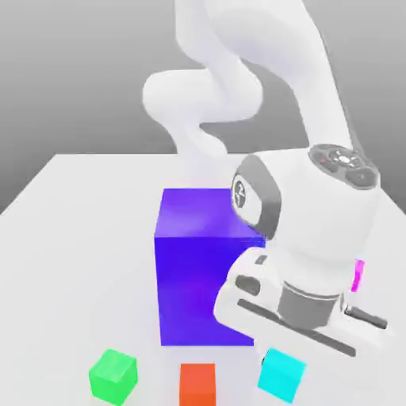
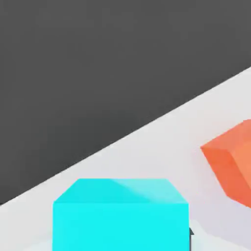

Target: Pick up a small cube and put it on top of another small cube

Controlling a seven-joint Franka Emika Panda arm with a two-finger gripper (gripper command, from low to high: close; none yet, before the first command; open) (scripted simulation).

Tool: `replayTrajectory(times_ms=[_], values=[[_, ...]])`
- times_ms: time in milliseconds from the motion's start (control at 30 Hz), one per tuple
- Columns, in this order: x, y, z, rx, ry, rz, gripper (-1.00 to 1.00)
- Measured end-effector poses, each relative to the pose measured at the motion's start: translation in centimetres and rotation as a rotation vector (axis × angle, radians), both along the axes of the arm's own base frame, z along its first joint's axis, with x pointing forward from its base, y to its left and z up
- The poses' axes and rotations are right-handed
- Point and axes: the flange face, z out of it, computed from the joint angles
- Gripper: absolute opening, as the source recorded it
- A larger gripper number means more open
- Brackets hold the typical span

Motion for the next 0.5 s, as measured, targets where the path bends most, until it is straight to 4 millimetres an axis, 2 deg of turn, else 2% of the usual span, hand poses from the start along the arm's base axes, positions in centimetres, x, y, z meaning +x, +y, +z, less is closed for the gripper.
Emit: replayTrajectory(times_ms=[67, 133, 167, 333, 367, 433, 500], values=[[0.4, 0.8, -1.4, 0.033, -0.007, -0.043, -1.00], [0.5, 1.0, -4.2, 0.041, -0.009, -0.054, -1.00], [0.5, 1.0, -5.8, 0.041, -0.008, -0.055, 1.00], [0.5, 1.0, -5.8, 0.041, -0.008, -0.055, 1.00], [0.4, 1.0, -6.6, 0.041, -0.007, -0.055, 1.00], [0.5, 1.1, -5.0, 0.042, -0.008, -0.058, 1.00], [0.5, 1.1, -2.2, 0.042, -0.007, -0.057, 1.00]])
